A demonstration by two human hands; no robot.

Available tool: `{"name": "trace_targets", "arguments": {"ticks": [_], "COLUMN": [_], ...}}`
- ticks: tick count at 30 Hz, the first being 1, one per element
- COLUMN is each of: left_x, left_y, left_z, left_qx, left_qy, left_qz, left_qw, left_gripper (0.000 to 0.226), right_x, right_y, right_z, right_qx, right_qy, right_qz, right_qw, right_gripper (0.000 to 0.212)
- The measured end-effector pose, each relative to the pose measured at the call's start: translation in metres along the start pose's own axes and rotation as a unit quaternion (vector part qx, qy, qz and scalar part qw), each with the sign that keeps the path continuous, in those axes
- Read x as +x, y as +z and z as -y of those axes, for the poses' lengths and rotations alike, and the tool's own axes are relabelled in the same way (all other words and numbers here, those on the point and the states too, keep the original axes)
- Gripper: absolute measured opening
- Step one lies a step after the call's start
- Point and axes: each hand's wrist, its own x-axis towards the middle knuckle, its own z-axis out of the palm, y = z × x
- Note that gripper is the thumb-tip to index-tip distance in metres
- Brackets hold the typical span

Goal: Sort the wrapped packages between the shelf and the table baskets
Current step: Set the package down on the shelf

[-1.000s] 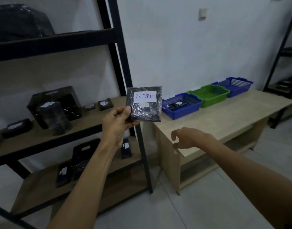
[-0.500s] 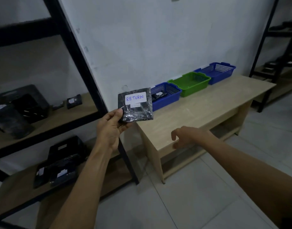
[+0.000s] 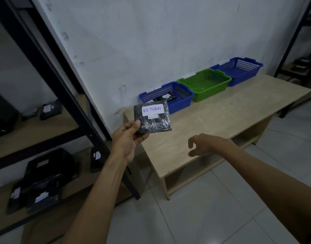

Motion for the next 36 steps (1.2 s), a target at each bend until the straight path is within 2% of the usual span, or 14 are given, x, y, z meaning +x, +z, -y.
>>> {"name": "trace_targets", "arguments": {"ticks": [6, 10, 15, 21, 25, 31, 36], "left_x": [0.082, 0.131, 0.187, 0.241, 0.281, 0.347, 0.385], "left_y": [0.019, 0.042, 0.068, 0.105, 0.113, 0.112, 0.109], "left_z": [0.028, 0.05, 0.074, 0.096, 0.109, 0.123, 0.132], "left_qx": [0.06, 0.064, 0.062, 0.06, 0.063, 0.062, 0.066], "left_qy": [-0.041, -0.066, -0.069, -0.082, -0.084, -0.097, -0.121], "left_qz": [-0.053, -0.082, -0.152, -0.229, -0.248, -0.256, -0.274], "left_qw": [0.996, 0.992, 0.984, 0.968, 0.963, 0.96, 0.952], "left_gripper": [0.009, 0.005, 0.011, 0.004, 0.006, 0.01, 0.01], "right_x": [0.07, 0.124, 0.196, 0.267, 0.308, 0.361, 0.395], "right_y": [-0.018, -0.032, -0.062, -0.099, -0.114, -0.133, -0.141], "right_z": [-0.039, -0.071, -0.111, -0.147, -0.151, -0.137, -0.127], "right_qx": [0.03, 0.028, 0.005, -0.01, -0.026, -0.016, 0.002], "right_qy": [0.003, -0.009, -0.059, -0.098, -0.127, -0.166, -0.189], "right_qz": [0.007, 0.022, 0.03, 0.053, 0.073, 0.052, 0.065], "right_qw": [1.0, 0.999, 0.998, 0.994, 0.989, 0.985, 0.98], "right_gripper": [0.044, 0.044, 0.043, 0.041, 0.04, 0.037, 0.036]}}
